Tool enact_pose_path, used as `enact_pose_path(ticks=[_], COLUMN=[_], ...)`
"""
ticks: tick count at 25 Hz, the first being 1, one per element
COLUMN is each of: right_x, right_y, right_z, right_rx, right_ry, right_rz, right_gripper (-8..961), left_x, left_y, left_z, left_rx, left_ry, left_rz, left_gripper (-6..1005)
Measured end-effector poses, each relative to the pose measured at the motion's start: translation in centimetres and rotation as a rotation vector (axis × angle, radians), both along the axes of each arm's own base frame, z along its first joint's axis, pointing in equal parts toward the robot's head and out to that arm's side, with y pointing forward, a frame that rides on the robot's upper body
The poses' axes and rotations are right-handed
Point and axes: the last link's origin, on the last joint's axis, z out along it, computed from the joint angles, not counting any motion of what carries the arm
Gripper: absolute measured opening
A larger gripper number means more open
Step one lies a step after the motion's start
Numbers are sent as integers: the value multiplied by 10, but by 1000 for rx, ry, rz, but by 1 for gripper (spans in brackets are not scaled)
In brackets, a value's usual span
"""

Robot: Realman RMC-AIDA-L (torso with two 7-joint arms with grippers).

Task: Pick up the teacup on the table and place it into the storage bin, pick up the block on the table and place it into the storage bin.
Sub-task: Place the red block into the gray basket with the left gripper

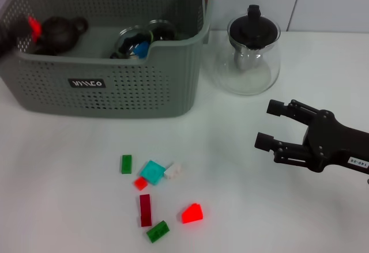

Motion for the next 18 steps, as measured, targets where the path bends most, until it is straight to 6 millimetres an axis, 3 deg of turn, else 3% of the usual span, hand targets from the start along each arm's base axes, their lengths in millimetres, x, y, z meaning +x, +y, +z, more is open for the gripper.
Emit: enact_pose_path(ticks=[5,9,14,18], right_x=[0,-1,-3,-4], right_y=[0,0,2,2], right_z=[0,0,-1,-1], right_rx=[0,0,-1,1], right_ry=[1,3,3,6], right_rz=[1,1,8,12], right_gripper=[944,944,944,944], left_x=[29,53,82,88], left_y=[42,82,136,158], left_z=[24,24,-8,-38], left_rx=[47,38,-13,-18], left_ry=[-44,-5,262,464], left_rz=[-28,-7,65,138], left_gripper=[150,148,145,142])
